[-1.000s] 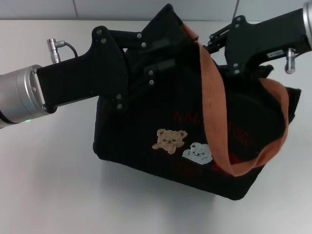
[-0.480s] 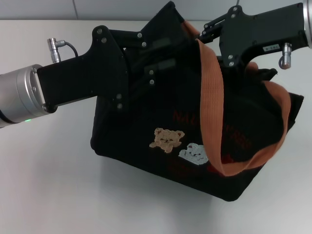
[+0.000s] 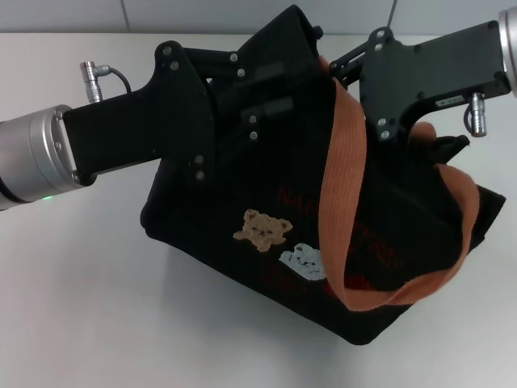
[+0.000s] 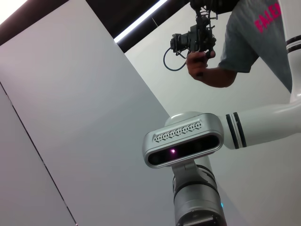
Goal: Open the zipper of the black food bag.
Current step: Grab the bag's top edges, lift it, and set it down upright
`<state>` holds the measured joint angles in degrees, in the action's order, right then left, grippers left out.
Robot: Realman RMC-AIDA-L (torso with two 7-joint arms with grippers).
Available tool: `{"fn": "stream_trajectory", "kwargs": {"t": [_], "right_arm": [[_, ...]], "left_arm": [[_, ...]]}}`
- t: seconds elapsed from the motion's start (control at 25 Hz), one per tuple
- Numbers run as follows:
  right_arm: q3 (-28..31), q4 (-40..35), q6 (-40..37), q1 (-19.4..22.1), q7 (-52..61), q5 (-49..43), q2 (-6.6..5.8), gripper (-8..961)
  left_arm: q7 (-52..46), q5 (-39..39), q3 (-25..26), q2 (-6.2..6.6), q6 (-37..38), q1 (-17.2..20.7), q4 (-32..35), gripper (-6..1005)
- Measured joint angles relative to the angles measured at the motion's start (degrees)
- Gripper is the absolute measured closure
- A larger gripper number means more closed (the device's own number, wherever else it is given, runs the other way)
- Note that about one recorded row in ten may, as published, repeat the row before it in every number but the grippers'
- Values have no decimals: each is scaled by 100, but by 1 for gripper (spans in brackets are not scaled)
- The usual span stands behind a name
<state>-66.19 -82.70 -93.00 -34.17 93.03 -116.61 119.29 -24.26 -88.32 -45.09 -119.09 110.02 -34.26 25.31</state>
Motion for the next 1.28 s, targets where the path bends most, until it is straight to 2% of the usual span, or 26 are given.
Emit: {"fn": "stream_trajectory", "kwargs": {"t": [0.28, 0.56, 0.72, 0.92, 1.28], "right_arm": [[-164, -278, -140, 32, -58, -183, -9, 620], [-596, -506, -85, 103, -155, -655, 12, 620], [-576, -501, -73, 118, -161, -652, 13, 765], [-537, -506, -79, 176, -162, -639, 21, 956], [-310, -429, -63, 304, -108, -372, 18, 954]], "left_arm": [[2, 17, -43, 0, -8, -2, -7, 807], [7, 50, -43, 0, -7, -3, -14, 806], [9, 53, -42, 0, -7, -3, -27, 812], [9, 53, -29, 0, -7, 10, -32, 961], [9, 173, 5, 20, 2, 130, -14, 997]]}}
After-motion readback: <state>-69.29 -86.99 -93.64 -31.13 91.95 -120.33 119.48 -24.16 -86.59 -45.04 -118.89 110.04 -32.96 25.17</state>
